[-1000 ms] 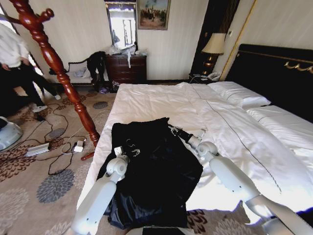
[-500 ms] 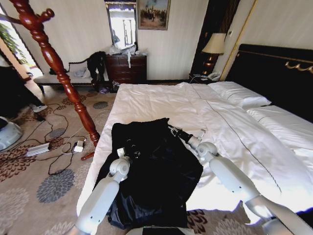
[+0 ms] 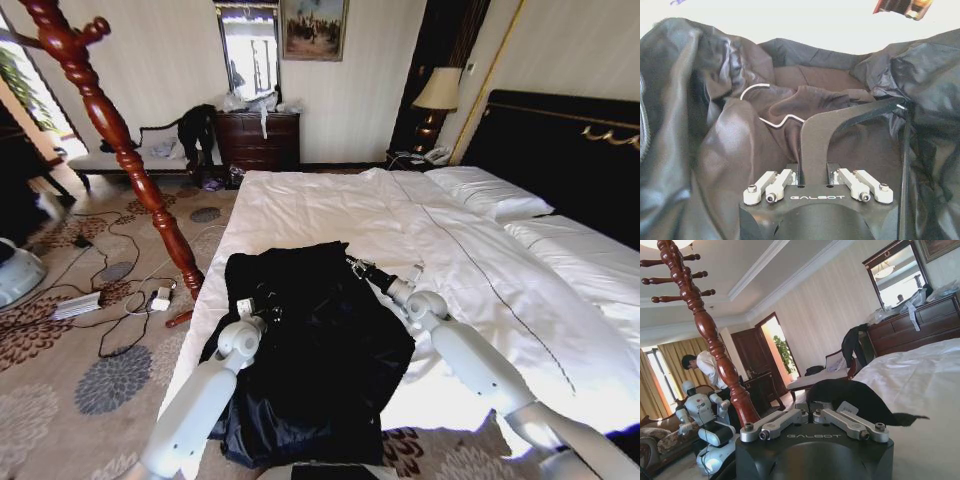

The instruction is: Pick up the clothes from the bed and hang them on the clothes hanger.

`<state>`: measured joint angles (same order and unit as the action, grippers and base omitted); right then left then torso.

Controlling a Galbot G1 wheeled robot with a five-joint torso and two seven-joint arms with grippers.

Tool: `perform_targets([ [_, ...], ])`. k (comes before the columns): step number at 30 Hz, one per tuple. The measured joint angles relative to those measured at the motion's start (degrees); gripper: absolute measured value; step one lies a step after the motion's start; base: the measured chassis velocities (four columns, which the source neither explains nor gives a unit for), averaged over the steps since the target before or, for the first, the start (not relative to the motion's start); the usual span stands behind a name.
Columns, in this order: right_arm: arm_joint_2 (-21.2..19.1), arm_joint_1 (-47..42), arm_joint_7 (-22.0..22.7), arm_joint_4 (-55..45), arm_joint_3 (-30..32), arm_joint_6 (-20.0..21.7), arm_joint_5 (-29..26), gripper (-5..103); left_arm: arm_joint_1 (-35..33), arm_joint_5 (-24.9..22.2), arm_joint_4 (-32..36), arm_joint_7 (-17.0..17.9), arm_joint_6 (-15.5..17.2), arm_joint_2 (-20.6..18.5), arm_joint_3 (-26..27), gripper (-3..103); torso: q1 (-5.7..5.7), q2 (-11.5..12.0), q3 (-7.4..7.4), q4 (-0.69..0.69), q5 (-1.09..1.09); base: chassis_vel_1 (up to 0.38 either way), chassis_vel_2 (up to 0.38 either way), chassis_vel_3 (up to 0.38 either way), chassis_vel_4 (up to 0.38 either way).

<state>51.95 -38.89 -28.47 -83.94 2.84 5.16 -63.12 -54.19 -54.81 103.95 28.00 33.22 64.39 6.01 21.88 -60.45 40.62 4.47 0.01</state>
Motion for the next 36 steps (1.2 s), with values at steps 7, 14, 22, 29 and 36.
perform_targets([
  [7,0.2,1.0,0.0,0.2,-0.3,-0.1,-0.1,0,-2.5,4.0,3.4,-3.3,0.0,-4.6,-0.1,26,0.00,0.0,0.00,0.00,0.00,0.000,0.000,0.000,0.000],
  [14,0.2,3.0,0.3,0.7,-0.4,-0.2,-1.1,0,-5.3,6.3,7.6,-5.4,-0.2,-10.5,0.1,26,0.00,0.0,0.00,0.00,0.00,0.000,0.000,0.000,0.000],
  [22,0.1,4.8,0.6,0.4,-1.1,-0.2,-2.6,0,-9.9,7.2,13.0,-7.0,0.0,-16.1,3.2,26,0.00,0.0,0.00,-0.01,-0.01,0.000,0.000,0.000,0.000],
  [29,0.0,4.8,0.6,-0.3,-1.6,-0.2,-2.5,0,-9.5,9.2,13.8,-7.4,0.0,-16.0,2.0,26,0.00,0.0,0.00,0.01,0.00,0.000,0.000,0.000,0.000],
  [36,-0.5,3.5,0.6,0.2,-0.5,-0.2,-2.1,0,-10.4,14.3,10.9,-11.6,-5.7,-13.9,3.8,26,0.00,0.0,0.00,0.00,-0.01,0.000,0.000,0.000,0.000],
])
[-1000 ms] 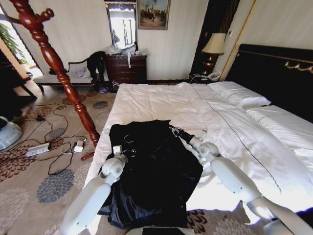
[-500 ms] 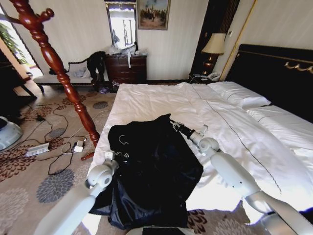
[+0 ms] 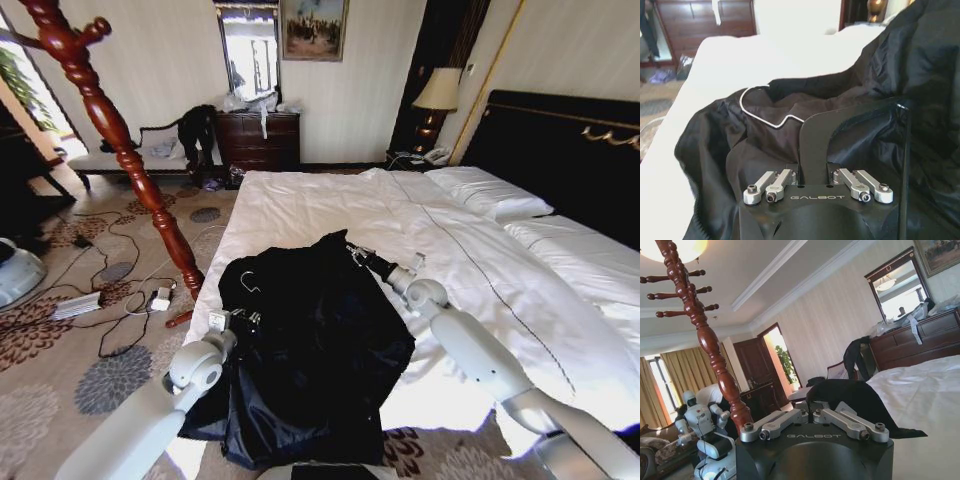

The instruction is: Pick up the clothes from the bed and hang them on the clothes hanger.

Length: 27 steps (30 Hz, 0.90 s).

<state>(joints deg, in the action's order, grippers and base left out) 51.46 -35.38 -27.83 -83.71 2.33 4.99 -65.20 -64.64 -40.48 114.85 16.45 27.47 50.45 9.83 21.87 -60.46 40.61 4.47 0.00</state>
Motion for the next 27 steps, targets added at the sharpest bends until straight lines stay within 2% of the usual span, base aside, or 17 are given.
perform_targets([
  [1,0.0,-0.1,0.0,0.0,0.1,0.0,0.1,0,0.1,1.7,-0.9,-1.3,-1.4,0.2,-0.4,26,0.00,0.0,0.00,0.00,-0.01,0.000,0.000,0.000,0.000],
  [6,0.1,-0.6,0.0,-0.2,0.2,0.0,0.3,0,1.3,6.2,-3.6,-4.1,-4.2,0.8,-3.6,26,0.00,0.0,0.00,-0.01,0.00,0.000,0.000,0.000,0.000],
  [9,0.0,-0.8,0.0,-0.3,0.4,0.0,0.5,0,1.7,6.6,-4.0,-4.1,-4.4,1.0,-4.4,26,0.00,0.0,0.00,0.00,0.00,0.000,0.000,0.000,0.000],
  [10,0.0,-0.9,0.0,-0.3,0.5,0.0,0.5,0,1.8,6.8,-4.1,-4.2,-4.4,0.9,-4.6,23,0.01,0.0,0.00,0.00,0.00,0.000,0.000,0.000,0.000],
  [12,-0.2,-1.1,-0.2,-0.4,0.9,0.0,0.6,0,1.7,7.7,-4.1,-4.9,-4.4,0.0,-4.8,31,0.00,0.0,0.00,0.00,0.00,0.000,0.000,0.000,0.000],
  [13,-0.2,-1.1,-0.2,-0.4,0.9,0.0,0.6,0,1.7,7.7,-4.1,-4.9,-4.4,0.0,-4.8,31,0.00,0.0,0.00,0.00,0.00,0.000,0.000,0.000,0.000],
  [16,-0.2,-1.3,-0.5,-0.4,1.3,0.0,0.7,0,0.6,8.9,-3.0,-7.5,-4.4,-2.5,-4.0,48,0.00,0.0,0.00,0.00,0.00,0.000,0.000,0.000,0.000],
  [18,-0.2,-1.3,-0.6,-0.4,1.4,0.0,0.7,0,0.2,9.3,-2.5,-8.3,-4.4,-3.2,-3.7,48,0.00,0.0,0.00,-0.01,0.00,0.000,0.000,0.000,0.000],
  [21,-0.2,-1.3,-0.9,-0.2,1.6,0.0,0.9,0,-1.8,10.2,-0.5,-10.4,-4.3,-5.3,-2.2,65,0.00,0.0,0.00,-0.01,0.00,0.000,0.000,0.000,0.000],
  [23,-0.2,-1.3,-0.9,-0.2,1.7,0.0,0.9,0,-2.3,10.2,0.1,-10.5,-4.3,-5.3,-1.5,65,0.00,0.0,0.00,-0.01,0.00,0.000,0.000,0.000,0.000],
  [24,-0.2,-1.4,-1.0,-0.2,1.8,0.0,1.0,0,-3.2,9.1,1.3,-10.2,-4.2,-5.0,-0.5,76,0.00,0.0,0.00,-0.01,0.00,0.000,0.000,0.000,0.000],
  [25,-0.2,-1.4,-1.0,-0.2,1.8,0.0,1.0,0,-3.2,9.1,1.3,-10.2,-4.2,-5.0,-0.5,76,0.00,0.0,0.00,-0.01,0.00,0.000,0.000,0.000,0.000],
  [26,-0.2,-1.5,-1.0,-0.2,1.9,0.0,1.0,0,-3.7,7.6,2.3,-9.3,-3.8,-4.5,0.0,76,0.00,0.0,0.00,-0.01,0.00,0.000,0.000,0.000,0.000],
  [27,-0.2,-1.7,-1.1,-0.2,1.9,0.0,1.0,0,-4.7,4.6,4.2,-6.9,-2.6,-3.8,0.3,81,0.00,0.0,0.00,0.00,0.01,0.000,0.000,0.000,0.000],
])
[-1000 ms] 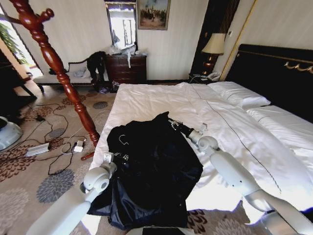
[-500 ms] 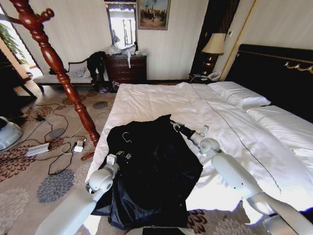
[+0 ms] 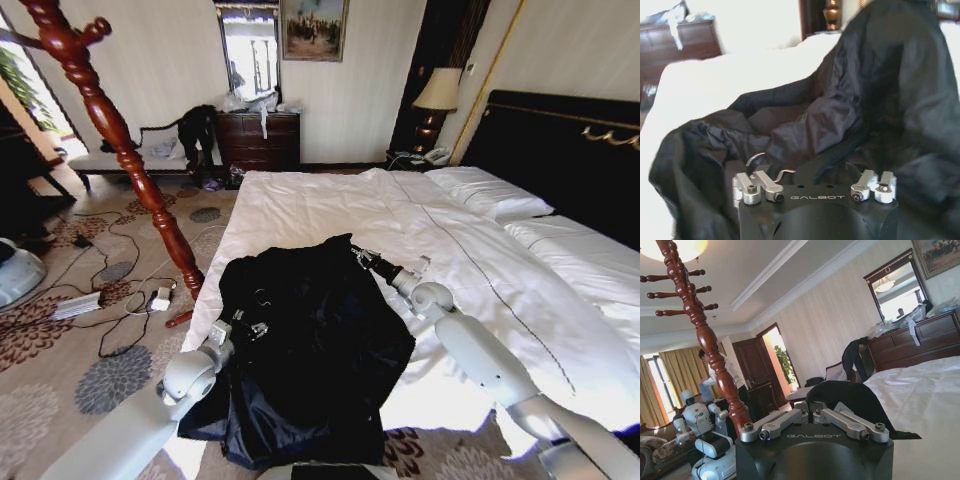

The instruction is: Pick up the clothes from the bed and hang them on the clothes hanger.

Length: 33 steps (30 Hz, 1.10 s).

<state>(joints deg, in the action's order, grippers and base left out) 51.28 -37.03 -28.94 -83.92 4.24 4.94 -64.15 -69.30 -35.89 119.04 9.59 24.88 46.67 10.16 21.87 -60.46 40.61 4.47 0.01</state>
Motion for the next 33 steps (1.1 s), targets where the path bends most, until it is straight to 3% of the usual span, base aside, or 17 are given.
perform_targets([
  [1,0.0,-0.1,0.0,0.0,0.0,0.0,0.1,0,-0.9,-2.6,1.5,2.6,2.0,0.5,0.0,86,0.00,0.0,0.00,0.01,0.00,0.000,0.000,0.000,0.000],
  [2,0.0,-0.1,0.0,0.0,0.0,0.0,0.1,0,-0.9,-2.6,1.5,2.6,2.0,0.5,0.0,86,0.00,0.0,0.00,0.01,0.00,0.000,0.000,0.000,0.000],
  [5,-0.3,-0.5,-0.1,-0.2,0.2,-0.1,0.3,0,-5.3,-11.2,6.3,13.0,9.9,1.7,0.3,99,0.00,0.0,0.00,0.00,0.00,0.000,0.000,0.000,0.000],
  [9,-0.5,-0.7,-0.1,-0.4,0.2,-0.1,0.3,0,-9.9,-12.5,8.3,17.0,12.4,2.6,1.8,100,-0.01,0.0,0.00,-0.02,-0.01,0.000,0.000,0.000,0.000],
  [16,-0.8,-1.0,-0.1,-0.9,0.3,-0.1,0.4,0,-13.5,-4.0,8.2,16.9,12.1,3.6,2.9,100,0.00,0.0,0.00,0.00,-0.01,0.000,0.000,0.000,0.000],
  [21,-0.9,-1.4,-0.1,-1.2,0.5,-0.1,0.5,0,-13.4,-2.8,6.8,16.4,11.5,5.0,3.0,101,0.00,0.0,0.00,-0.01,-0.01,0.000,0.000,0.000,0.000],
  [24,-1.1,-1.8,-0.1,-1.3,0.8,-0.1,0.6,0,-12.2,-2.5,5.4,16.2,10.7,6.8,2.3,88,0.00,0.0,0.00,0.01,0.00,0.000,0.000,0.000,0.000],
  [26,-1.1,-1.8,-0.1,-1.3,0.8,-0.1,0.6,0,-12.1,-2.5,5.4,16.2,10.6,7.0,2.1,88,0.00,0.0,0.00,0.01,0.00,0.000,0.000,0.000,0.000],
  [33,-1.3,-1.8,-0.2,-1.3,0.9,-0.2,0.6,0,-13.6,-2.5,8.7,15.7,10.6,7.0,2.5,53,0.00,0.0,0.00,-0.02,-0.01,0.000,0.000,0.000,0.000],
])
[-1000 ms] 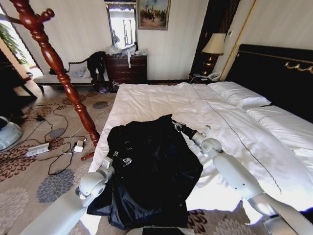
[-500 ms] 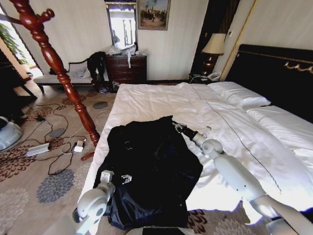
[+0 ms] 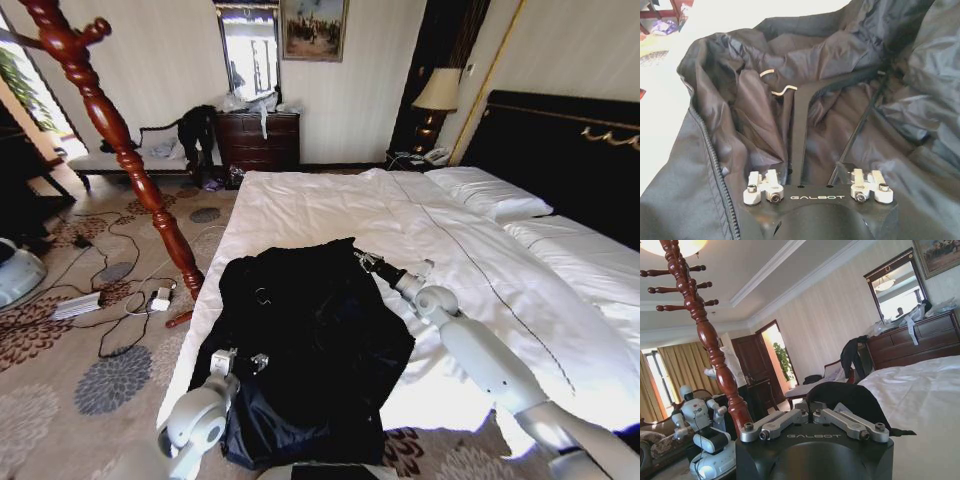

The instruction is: Pick up the clothes from the bed and hang them on the clothes hanger.

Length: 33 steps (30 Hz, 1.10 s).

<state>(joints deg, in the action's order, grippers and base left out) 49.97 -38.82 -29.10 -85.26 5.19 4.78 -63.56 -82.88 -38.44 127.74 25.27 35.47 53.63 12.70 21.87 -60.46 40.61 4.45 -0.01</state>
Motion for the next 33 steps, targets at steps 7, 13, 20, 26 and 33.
perform_targets([
  [7,0.2,0.3,0.0,0.2,-0.4,0.0,0.0,0,1.6,-0.8,1.5,-1.5,-0.2,0.6,1.1,74,0.00,0.0,0.00,0.01,0.00,0.000,0.000,0.000,0.000],
  [13,0.3,0.2,0.1,0.4,-0.7,0.0,0.1,0,9.4,-4.2,-1.8,-1.7,-0.2,3.2,0.2,94,0.01,0.0,0.00,0.02,0.01,0.000,0.000,0.000,0.000],
  [20,0.2,0.1,0.3,0.4,-0.7,0.0,0.1,0,19.7,-5.7,-11.2,-0.9,0.7,8.0,-5.0,100,0.01,0.0,0.01,0.02,0.01,0.000,0.000,0.000,0.000],
  [26,0.2,-0.1,0.5,0.3,-0.4,0.0,0.1,0,24.4,-3.5,-19.6,-1.2,0.2,11.3,-7.4,100,0.01,0.0,0.01,0.02,0.01,0.000,0.000,0.000,0.000],
  [33,0.2,-1.0,0.4,0.0,0.6,0.0,0.3,0,23.8,-2.7,-22.3,-2.1,-1.2,9.8,-5.7,100,0.01,0.0,0.00,0.00,0.01,0.000,0.000,0.000,0.000],
])
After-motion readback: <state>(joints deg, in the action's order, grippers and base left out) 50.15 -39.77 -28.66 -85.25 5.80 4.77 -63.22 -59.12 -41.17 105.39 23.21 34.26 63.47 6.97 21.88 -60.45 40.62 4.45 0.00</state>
